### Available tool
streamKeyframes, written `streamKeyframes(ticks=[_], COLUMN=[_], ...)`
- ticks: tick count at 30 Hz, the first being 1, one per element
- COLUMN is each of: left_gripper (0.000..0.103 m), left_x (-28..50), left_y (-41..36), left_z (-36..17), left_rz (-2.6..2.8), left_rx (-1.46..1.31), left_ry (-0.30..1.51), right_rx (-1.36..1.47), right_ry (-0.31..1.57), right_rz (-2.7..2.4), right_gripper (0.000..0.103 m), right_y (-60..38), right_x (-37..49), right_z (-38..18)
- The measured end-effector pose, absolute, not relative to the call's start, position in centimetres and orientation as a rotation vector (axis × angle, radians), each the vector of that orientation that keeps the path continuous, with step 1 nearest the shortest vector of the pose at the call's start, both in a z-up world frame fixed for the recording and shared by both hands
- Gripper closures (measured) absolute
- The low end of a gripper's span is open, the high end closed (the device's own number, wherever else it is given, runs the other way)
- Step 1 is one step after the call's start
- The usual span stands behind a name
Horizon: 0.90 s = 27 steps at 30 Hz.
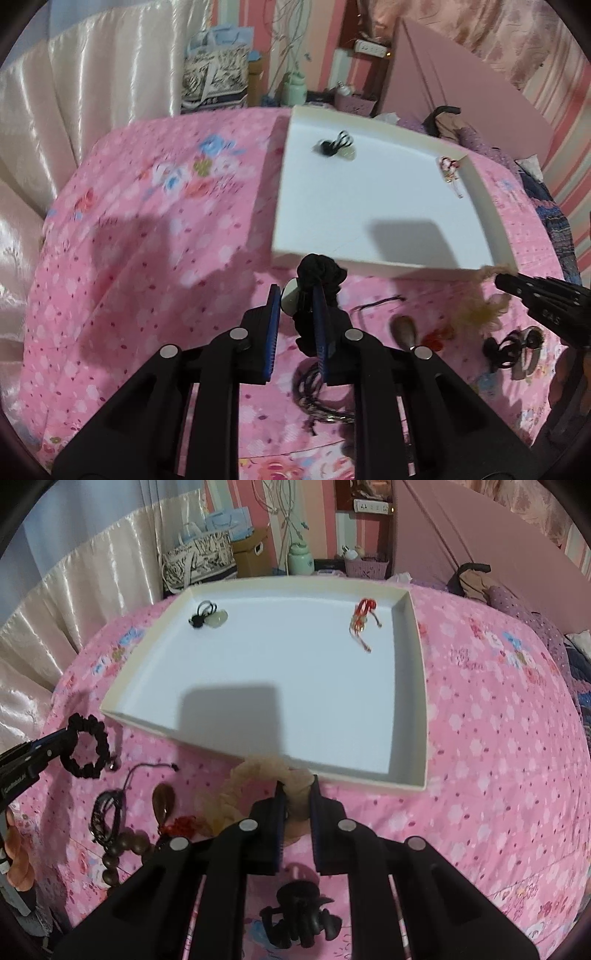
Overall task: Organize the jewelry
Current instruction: 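Grasp the black scrunchie with the left tool while the right tool grasps the cream scrunchie, then carry both scrunchies into the white tray and open both tools to release them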
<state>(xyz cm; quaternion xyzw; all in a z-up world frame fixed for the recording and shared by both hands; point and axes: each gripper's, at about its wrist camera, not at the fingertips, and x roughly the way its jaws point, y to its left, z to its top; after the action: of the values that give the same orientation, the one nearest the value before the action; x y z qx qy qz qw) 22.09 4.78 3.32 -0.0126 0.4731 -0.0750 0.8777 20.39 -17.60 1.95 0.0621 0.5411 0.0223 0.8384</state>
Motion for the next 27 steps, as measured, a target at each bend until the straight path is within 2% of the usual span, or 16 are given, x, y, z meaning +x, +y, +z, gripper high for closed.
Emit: streamKeyframes(ticks=[11, 27], left_gripper=[0.087, 0.087], left_x=[25.3, 36.2], left_y=[0.3, -5.8], left_z=[6.1, 2.4], left_rz=[-0.229, -0.279], left_rx=[0.001, 0.061], left_ry=[0.94, 1.051], right_rx=[0.173, 0.127], right_ry=[1.095, 1.154], right_rz=[0.01, -0.058], right_gripper=[0.092, 0.092], right_y=[-20.4, -21.7], right_x=[25.2, 34.6], right_z=[3.8, -1.0])
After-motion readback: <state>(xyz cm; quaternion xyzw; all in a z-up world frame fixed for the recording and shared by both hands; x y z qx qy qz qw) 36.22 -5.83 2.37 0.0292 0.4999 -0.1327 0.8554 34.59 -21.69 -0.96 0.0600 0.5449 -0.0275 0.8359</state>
